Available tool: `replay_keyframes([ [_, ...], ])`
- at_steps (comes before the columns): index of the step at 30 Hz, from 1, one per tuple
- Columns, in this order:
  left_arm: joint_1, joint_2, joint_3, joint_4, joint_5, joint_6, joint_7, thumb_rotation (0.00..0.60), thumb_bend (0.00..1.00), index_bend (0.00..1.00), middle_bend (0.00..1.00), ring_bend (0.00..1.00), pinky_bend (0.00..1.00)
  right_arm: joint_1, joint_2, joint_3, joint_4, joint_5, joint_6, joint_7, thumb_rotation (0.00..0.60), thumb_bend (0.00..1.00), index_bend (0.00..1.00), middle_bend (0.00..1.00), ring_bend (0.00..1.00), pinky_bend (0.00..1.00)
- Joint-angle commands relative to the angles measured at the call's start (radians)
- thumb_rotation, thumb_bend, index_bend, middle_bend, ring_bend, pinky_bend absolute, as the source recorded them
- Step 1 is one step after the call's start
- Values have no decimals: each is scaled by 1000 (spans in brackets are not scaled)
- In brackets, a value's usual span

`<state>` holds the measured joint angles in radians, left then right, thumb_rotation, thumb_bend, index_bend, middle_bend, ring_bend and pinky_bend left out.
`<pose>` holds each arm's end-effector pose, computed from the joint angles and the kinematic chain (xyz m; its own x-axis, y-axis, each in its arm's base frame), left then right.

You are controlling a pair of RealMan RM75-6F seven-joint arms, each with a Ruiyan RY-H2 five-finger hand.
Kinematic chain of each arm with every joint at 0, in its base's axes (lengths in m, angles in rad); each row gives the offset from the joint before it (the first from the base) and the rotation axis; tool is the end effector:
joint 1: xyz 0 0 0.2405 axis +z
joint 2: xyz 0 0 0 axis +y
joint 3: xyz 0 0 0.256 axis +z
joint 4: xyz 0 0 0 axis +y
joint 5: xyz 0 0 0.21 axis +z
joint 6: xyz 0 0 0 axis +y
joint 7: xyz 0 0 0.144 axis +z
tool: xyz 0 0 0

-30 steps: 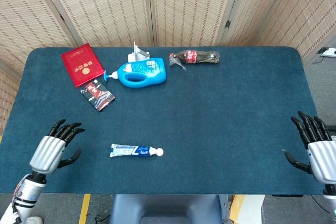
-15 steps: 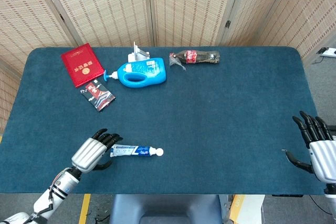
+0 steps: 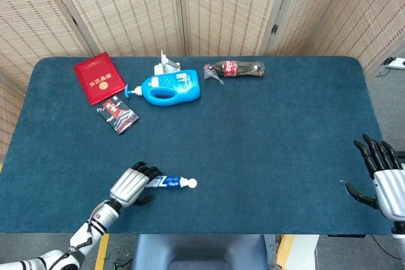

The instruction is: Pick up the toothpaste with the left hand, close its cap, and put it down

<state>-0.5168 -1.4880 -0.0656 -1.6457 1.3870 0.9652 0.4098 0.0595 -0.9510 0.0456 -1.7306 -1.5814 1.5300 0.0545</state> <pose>-0.1752 0.2552 -0.0219 0.5293 0.3135 0.7884 0.7985 -0.4980 -0.3381 -0.2893 -0.1709 0.2006 0.3941 0.0267 0.9187 -0.9158 -0.0726 0.3950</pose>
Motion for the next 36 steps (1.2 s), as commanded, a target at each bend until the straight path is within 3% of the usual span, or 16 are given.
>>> replay_keyframes([
  [1, -17, -37, -5, 25, -39, -10, 40, 600, 332, 272, 273, 328, 209, -1, 0, 0, 1, 0, 1, 2, 600, 275, 0, 0, 0, 0],
  [12, -45, -115, -16, 88, -103, 4, 93, 600, 354, 314, 299, 349, 219, -8, -1, -1, 13, 4, 6, 16, 600, 274, 0, 0, 0, 0],
  [27, -65, -152, -1, 149, -98, 29, 91, 600, 387, 369, 345, 385, 229, -18, 1, -3, 10, 1, 19, 19, 600, 274, 0, 0, 0, 0],
  [36, -71, -174, 4, 241, -46, 47, -17, 600, 422, 516, 509, 539, 338, -21, 1, -3, 7, -3, 23, 18, 600, 275, 0, 0, 0, 0],
])
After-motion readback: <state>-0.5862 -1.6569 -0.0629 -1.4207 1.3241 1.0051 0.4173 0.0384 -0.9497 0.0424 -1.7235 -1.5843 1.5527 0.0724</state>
